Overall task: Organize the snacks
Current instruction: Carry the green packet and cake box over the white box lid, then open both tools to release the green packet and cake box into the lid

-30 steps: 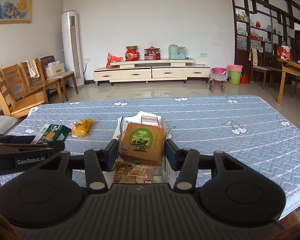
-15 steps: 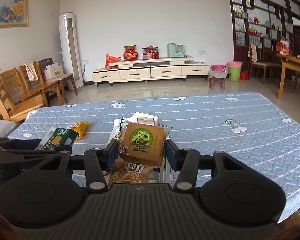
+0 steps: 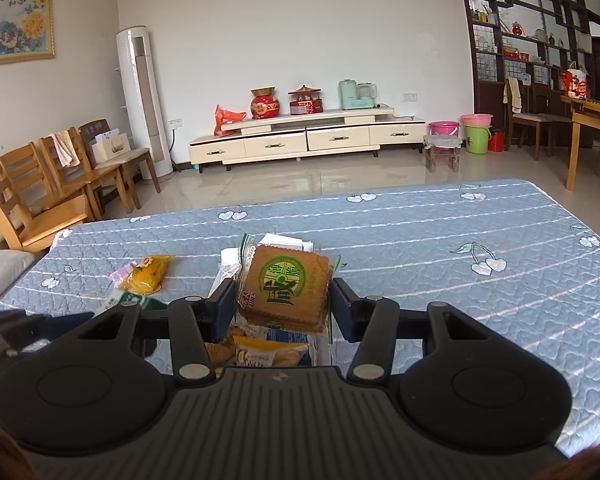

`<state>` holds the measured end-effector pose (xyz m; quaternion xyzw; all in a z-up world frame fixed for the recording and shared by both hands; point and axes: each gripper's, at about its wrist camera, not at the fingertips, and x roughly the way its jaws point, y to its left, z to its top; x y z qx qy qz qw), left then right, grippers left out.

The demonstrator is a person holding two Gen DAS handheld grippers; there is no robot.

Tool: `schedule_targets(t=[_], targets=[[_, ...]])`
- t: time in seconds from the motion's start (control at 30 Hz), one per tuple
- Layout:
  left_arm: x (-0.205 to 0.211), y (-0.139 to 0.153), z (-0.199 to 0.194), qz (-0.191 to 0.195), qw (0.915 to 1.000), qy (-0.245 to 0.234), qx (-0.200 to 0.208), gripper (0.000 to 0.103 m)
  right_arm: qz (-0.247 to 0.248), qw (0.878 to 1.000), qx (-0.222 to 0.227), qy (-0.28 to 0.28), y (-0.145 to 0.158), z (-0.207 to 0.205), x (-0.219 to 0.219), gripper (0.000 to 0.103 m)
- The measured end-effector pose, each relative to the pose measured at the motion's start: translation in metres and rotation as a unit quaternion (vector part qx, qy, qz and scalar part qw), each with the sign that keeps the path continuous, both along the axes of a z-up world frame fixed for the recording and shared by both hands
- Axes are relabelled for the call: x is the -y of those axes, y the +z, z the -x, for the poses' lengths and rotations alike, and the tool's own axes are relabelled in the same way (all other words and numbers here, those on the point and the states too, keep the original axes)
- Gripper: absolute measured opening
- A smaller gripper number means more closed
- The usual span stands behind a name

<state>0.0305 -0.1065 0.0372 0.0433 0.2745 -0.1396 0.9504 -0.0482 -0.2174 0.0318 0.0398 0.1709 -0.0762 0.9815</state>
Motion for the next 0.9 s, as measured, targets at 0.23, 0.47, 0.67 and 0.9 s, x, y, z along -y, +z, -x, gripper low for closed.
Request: schedule_targets(t=[0.23, 0.47, 0.67, 0.9], targets=[[0.002, -0.014, -0.007, -0.003, 0.9998, -0.001, -0.019, 0.060, -0.001, 1.000, -0.012, 0.009, -0.006, -0.013, -0.003, 0.063], [0.001, -0.024, -0.014, -0.002, 0.9994, 0.002, -0.036, 0.060, -0.002, 1.000, -0.026, 0.014, -0.010, -0.028, -0.007, 0.063], [-0.002, -0.031, -0.019, -0.001, 0.9989, 0.001, -0.046, 0.060, -0.001, 0.999, -0.037, 0.013, -0.010, -0.043, -0.007, 0.063], [-0.001, -0.039, -0.026, 0.000, 0.9983, -0.003, -0.057, 0.060, -0.002, 0.999, -0.052, 0.011, -0.013, -0.057, -0.009, 0.063]])
